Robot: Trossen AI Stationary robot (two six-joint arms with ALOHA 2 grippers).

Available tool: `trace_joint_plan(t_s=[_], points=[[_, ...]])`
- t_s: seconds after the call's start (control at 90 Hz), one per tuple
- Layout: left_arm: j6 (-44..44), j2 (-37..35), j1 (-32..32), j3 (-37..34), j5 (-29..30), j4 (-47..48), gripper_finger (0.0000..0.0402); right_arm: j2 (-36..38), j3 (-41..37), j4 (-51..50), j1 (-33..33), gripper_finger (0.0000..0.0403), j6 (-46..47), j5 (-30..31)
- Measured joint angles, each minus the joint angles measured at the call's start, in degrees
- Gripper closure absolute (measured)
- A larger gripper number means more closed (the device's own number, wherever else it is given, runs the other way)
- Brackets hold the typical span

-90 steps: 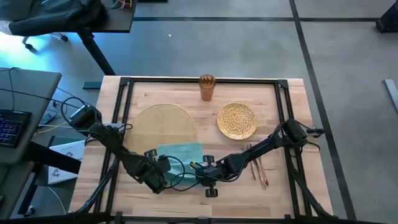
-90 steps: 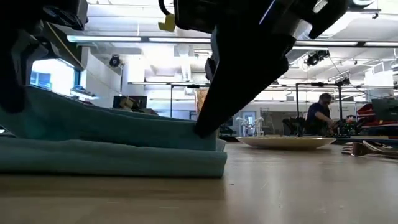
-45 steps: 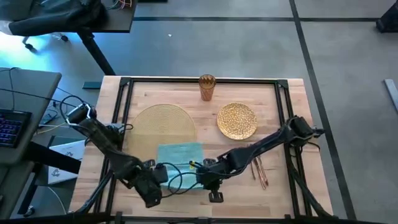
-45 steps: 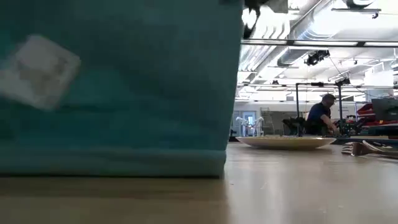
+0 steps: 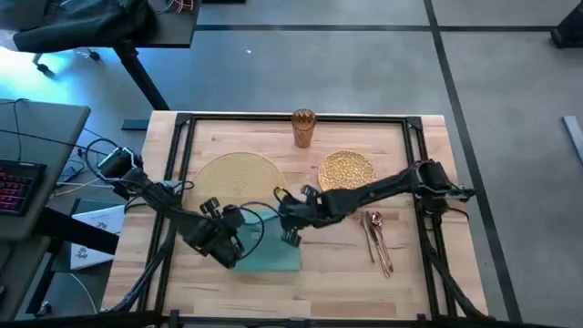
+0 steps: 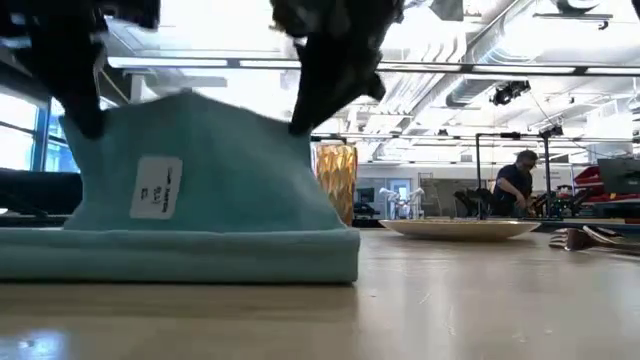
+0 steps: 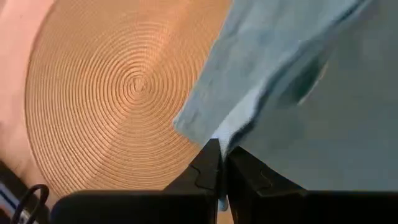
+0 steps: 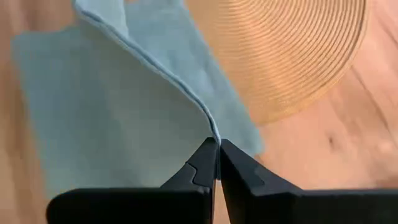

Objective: Set table place
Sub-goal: Fold the blue table napkin

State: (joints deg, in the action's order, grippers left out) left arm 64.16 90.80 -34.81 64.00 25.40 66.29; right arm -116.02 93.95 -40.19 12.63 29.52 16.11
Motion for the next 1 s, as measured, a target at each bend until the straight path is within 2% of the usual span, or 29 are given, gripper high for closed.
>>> trace_joint_plan(t_s=[0.167, 0.233, 0.378, 0.489, 0.567, 0.689, 0.767, 1.0], points=[[-0.8, 0.0, 0.3, -0.2, -0.8, 0.3, 0.0402, -1.7, 0.0, 0.5, -0.5, 0.0403, 0.0, 0.2], [-1.5, 0.0, 0.3, 0.9, -3.4, 0.7, 0.0402, -1.8, 0.0, 0.7, -0.3, 0.0403, -0.2, -0.2], [-5.6, 0.0, -0.9, 8.8, -12.1, 3.6, 0.0402, -1.2, 2.8, -0.8, 1.1, 0.0403, -1.9, -3.9], [-5.5, -0.1, -1.9, 15.2, -14.7, 6.6, 0.0402, -0.6, 7.0, -1.5, 2.2, 0.0403, -2.9, -5.4], [-4.2, -0.2, -2.1, 17.7, -13.1, 8.7, 0.0402, -0.6, 10.0, -3.4, 2.6, 0.0403, -2.7, -4.2], [-3.1, -0.1, -1.8, 17.0, -5.3, 9.6, 0.0402, -0.6, 11.4, -5.1, 1.8, 0.0403, 0.2, 0.6], [-3.4, -0.1, -0.6, 14.2, -1.4, 8.5, 0.0402, -0.6, 10.9, -7.5, 1.0, 0.0403, 4.2, 0.8], [-4.5, 0.0, 2.1, 4.7, 2.5, 3.7, 0.0402, -0.7, 4.6, -7.6, 0.6, 0.0403, 12.2, 0.0]])
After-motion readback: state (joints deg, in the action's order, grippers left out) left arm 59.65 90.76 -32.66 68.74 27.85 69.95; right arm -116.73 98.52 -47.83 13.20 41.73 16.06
